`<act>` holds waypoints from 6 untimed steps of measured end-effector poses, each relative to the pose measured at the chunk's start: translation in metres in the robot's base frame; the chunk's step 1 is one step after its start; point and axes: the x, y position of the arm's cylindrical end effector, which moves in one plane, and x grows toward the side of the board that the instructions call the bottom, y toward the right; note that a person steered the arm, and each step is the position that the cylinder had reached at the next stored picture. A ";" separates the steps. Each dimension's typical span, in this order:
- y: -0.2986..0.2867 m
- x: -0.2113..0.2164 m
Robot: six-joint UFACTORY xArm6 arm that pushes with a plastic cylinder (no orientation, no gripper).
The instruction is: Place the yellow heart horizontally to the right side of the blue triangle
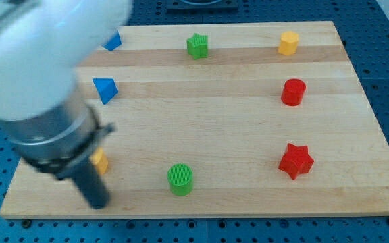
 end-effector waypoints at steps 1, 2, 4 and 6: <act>-0.016 -0.020; -0.004 -0.060; 0.032 -0.085; 0.061 -0.156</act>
